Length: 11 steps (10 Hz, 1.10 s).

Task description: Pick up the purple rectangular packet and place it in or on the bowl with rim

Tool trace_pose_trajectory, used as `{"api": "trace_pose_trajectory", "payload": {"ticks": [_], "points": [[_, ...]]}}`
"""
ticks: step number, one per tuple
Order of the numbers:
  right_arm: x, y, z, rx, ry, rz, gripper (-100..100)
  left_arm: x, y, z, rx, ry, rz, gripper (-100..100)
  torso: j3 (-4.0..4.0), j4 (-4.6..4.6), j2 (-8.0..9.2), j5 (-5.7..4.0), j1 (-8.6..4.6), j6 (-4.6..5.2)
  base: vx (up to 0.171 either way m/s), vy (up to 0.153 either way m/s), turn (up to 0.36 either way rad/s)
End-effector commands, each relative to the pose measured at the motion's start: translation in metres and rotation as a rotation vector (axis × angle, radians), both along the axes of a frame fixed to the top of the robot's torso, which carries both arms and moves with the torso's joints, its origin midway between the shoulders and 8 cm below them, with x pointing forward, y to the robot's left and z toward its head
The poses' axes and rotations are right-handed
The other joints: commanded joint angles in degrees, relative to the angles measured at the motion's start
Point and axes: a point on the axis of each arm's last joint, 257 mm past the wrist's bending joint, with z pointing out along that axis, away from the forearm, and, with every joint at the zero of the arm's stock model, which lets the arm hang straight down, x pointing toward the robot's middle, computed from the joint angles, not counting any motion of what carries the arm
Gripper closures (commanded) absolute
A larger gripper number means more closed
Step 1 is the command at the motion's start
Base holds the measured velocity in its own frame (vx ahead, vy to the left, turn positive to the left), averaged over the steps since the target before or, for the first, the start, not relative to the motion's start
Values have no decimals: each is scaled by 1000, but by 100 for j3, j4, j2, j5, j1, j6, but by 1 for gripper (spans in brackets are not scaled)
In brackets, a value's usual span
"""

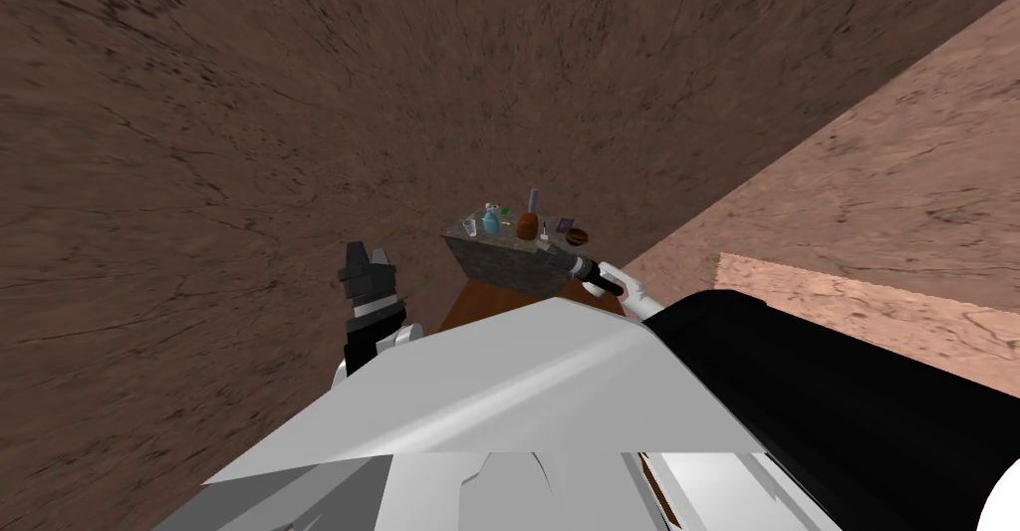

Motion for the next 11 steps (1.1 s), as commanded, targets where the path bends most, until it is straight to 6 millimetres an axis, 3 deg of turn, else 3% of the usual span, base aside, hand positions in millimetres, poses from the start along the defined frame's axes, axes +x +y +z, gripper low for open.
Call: {"api": "trace_pose_trajectory", "payload": {"ticks": [1,2,7,8,11], "points": [[1,-3,-13,-55,15,17,-100,0,0,0,0,0,0,0,0,0,0,0,0,0,-7,13,130],[1,-8,-29,-109,35,31,-100,0,0,0,0,0,0,0,0,0,-1,-1,-3,5,-4,17,206],[0,-36,-72,-290,109,65,-100,0,0,0,0,0,0,0,-5,-2,-8,-2,-8,1,5,4,190],[-1,-48,-89,-341,141,72,-100,0,0,0,0,0,0,0,-5,-2,-8,-2,-10,7,16,-7,241],[-3,-71,-108,-446,186,89,-100,0,0,0,0,0,0,0,-8,-3,-13,-4,-15,1,19,-18,188]]}}
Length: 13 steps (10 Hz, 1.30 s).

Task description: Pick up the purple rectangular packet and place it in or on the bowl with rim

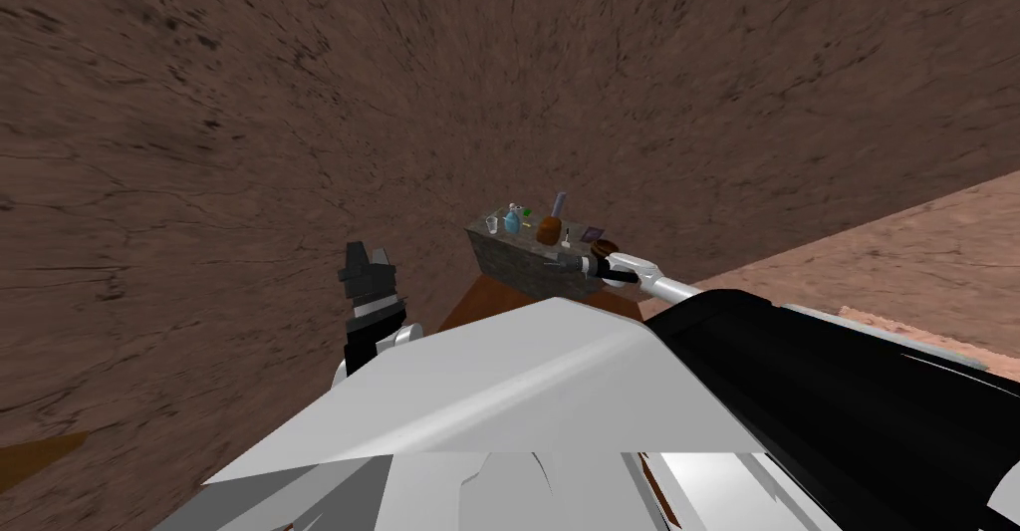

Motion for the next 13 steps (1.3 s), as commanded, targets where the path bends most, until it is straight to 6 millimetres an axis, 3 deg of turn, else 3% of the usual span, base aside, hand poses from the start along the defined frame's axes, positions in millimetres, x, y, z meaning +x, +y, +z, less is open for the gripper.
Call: {"api": "trace_pose_trajectory", "payload": {"ticks": [1,4,5,6,7,10,13], "points": [[-4,-18,-18,-74,41,10,-100,0,0,0,0,0,0,0,0,0,0,0,0,0,25,-19,261],[-7,-49,-35,-176,90,10,-100,0,0,0,0,0,0,0,-1,-1,-2,-1,-5,-6,21,-32,173],[-12,-69,-48,-233,131,10,-100,0,0,0,0,0,0,0,0,0,0,-1,-5,2,19,-41,202],[-11,-74,-48,-252,134,10,-100,0,0,0,0,0,0,0,0,0,0,-2,-7,-4,19,-38,133],[-17,-95,-59,-310,176,10,-100,0,0,0,0,0,0,0,-1,0,-1,-2,-5,0,34,-45,260],[-23,-129,-66,-401,226,0,-100,0,0,0,0,0,0,0,-3,-1,-5,-2,-9,-2,26,-49,149],[-38,-179,-75,-533,314,-9,-100,0,0,0,0,0,0,0,-2,0,-3,-5,-14,3,17,-72,188]]}}
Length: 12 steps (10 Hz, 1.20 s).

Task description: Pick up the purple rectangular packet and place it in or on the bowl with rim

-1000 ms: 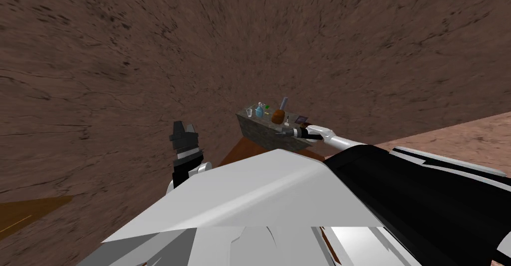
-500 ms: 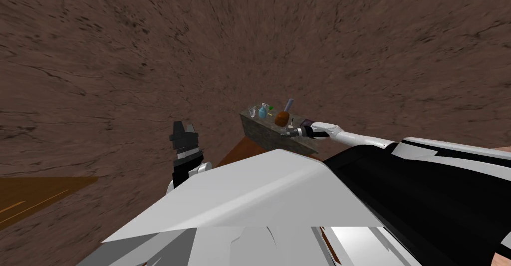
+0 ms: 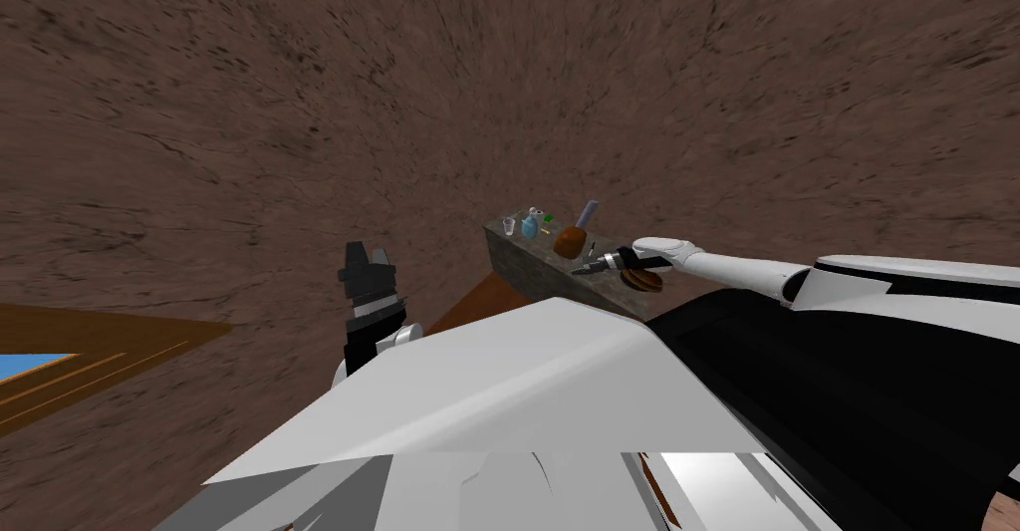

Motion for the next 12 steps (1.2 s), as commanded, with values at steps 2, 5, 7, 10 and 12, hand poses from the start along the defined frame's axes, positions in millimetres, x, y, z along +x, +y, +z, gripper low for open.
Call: {"api": "trace_pose_trajectory", "payload": {"ticks": [2,5,7,10,12], "points": [[-15,-46,-2,-107,67,-32,-100,0,0,0,0,0,0,0,0,0,0,0,3,6,19,-83,158],[-34,-100,1,-229,147,-75,-100,0,0,0,0,0,0,0,-1,0,-2,0,-1,1,17,-106,186],[-44,-131,6,-295,186,-105,-100,0,0,0,0,0,0,0,1,1,1,-5,-11,7,1,-105,130],[-55,-157,15,-358,223,-130,-100,0,0,0,0,0,0,0,2,1,3,-1,0,4,-1,-83,93],[-78,-200,27,-452,294,-180,-100,0,0,0,0,0,0,0,3,2,5,0,3,5,-14,-104,133]]}}
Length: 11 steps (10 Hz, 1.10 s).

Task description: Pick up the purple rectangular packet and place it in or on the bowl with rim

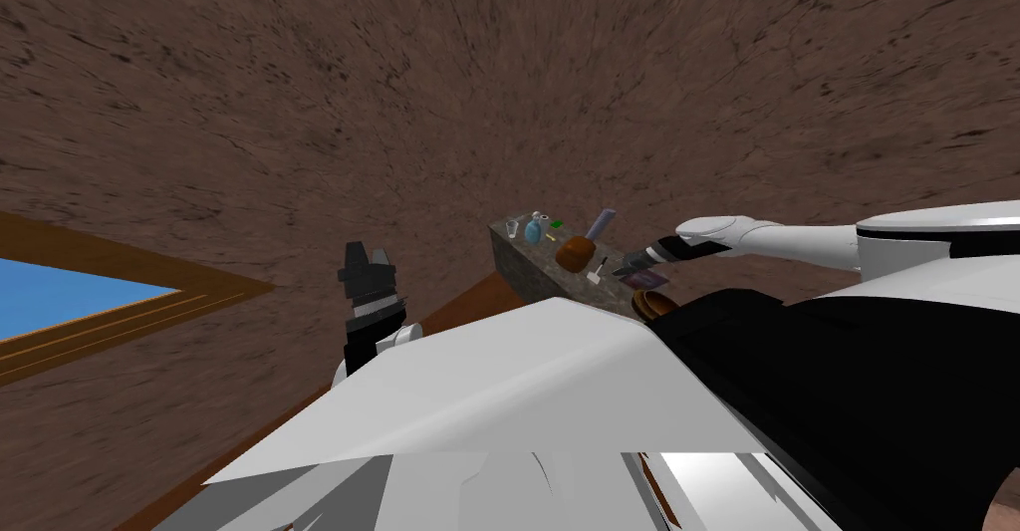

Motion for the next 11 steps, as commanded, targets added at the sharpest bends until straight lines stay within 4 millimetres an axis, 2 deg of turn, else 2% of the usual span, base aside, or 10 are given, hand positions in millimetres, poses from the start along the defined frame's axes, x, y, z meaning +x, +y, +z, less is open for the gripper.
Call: {"api": "trace_pose_trajectory", "payload": {"ticks": [1,3,5,6,7,8,9,10,11], "points": [[-20,-28,9,-65,53,-40,-100,0,0,0,0,0,0,0,0,0,0,0,0,0,-46,-154,125],[-42,-52,16,-118,106,-80,-100,0,0,0,0,0,0,0,7,3,12,-5,-10,1,-63,-118,96],[-50,-58,18,-133,125,-92,-100,0,0,0,0,0,0,0,10,5,15,2,19,4,-48,-46,2],[-45,-56,17,-128,112,-86,-100,0,0,0,0,0,0,0,8,4,12,3,26,4,-19,-18,2],[-46,-57,17,-127,116,-87,0,0,0,0,0,0,0,0,3,2,3,5,36,2,0,0,0],[-54,-59,3,-128,116,-96,-100,0,0,0,0,0,0,0,-1,0,-3,7,42,2,13,4,79],[-58,-60,-4,-128,116,-100,-100,0,0,0,0,0,0,0,-5,-2,-11,7,45,0,25,12,70],[-56,-60,1,-127,116,-97,-100,0,0,0,0,0,0,0,-9,-3,-16,7,47,1,11,7,7],[-57,-61,0,-128,116,-97,100,0,0,0,0,0,0,0,-8,-3,-14,10,48,1,0,0,0]]}}
